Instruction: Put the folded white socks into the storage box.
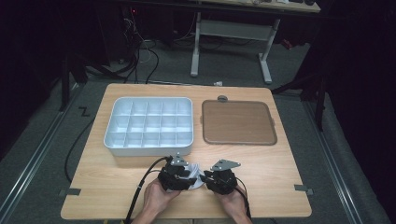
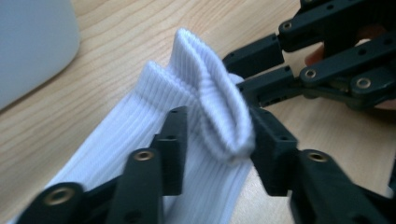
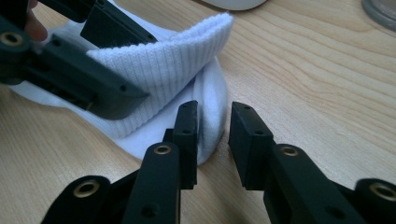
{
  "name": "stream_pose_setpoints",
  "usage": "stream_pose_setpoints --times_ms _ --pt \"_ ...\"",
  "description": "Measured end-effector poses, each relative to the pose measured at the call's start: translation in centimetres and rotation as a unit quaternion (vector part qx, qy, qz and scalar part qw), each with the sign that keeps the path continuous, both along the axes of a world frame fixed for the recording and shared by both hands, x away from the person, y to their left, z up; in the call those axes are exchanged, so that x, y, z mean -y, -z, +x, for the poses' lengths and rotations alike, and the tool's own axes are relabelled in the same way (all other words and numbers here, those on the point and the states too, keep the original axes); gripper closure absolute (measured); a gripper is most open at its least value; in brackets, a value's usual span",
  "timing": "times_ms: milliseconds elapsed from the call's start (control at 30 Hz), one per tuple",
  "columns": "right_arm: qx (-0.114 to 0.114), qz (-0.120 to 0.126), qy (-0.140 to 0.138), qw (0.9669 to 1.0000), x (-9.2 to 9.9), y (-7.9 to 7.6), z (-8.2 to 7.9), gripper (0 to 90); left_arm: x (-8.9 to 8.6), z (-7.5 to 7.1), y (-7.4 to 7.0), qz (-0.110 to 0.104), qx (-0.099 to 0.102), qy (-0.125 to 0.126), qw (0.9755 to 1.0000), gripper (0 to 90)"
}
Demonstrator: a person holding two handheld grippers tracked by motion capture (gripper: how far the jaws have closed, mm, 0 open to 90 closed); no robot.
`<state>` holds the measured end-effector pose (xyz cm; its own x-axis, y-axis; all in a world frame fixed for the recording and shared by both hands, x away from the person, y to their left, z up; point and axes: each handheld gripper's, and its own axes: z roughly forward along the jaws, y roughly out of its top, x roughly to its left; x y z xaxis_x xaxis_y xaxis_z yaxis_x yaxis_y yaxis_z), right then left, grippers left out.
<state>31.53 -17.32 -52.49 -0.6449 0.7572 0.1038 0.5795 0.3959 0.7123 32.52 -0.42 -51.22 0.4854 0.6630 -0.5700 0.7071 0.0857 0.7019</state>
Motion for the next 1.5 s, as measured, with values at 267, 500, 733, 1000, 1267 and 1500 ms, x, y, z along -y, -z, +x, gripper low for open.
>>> stream_pose_setpoints --times_ms 267,500,733,1000,1267,1500 --pt "0.015 0.011 0.008 0.9998 0.9 -1.3 -0.6 70.0 -1.7 -1.2 -1.6 -0.039 0.007 -0.008 0.9992 47.7" --pt "0.042 0.017 -0.002 0.9990 1.0 -3.4 -1.3 73.6 -3.7 -1.8 -1.9 -0.032 0.016 -0.040 0.9985 46.3" --pt "0.051 0.009 -0.036 0.9980 -0.7 -4.2 -1.8 73.8 -5.7 -2.7 -0.8 -0.003 0.028 -0.089 0.9957 43.8" --pt "0.038 -0.002 -0.059 0.9976 -2.7 -3.1 -1.6 71.6 -7.1 -3.8 0.2 0.013 0.027 -0.125 0.9918 42.3" --pt "0.024 -0.014 -0.056 0.9981 -3.0 -2.0 -1.2 70.5 -7.1 -4.4 1.3 0.026 0.022 -0.138 0.9898 43.9" --pt "0.018 -0.022 -0.050 0.9983 -2.8 -1.3 -1.0 79.5 -6.9 -4.3 1.8 0.033 0.023 -0.144 0.9888 55.9"
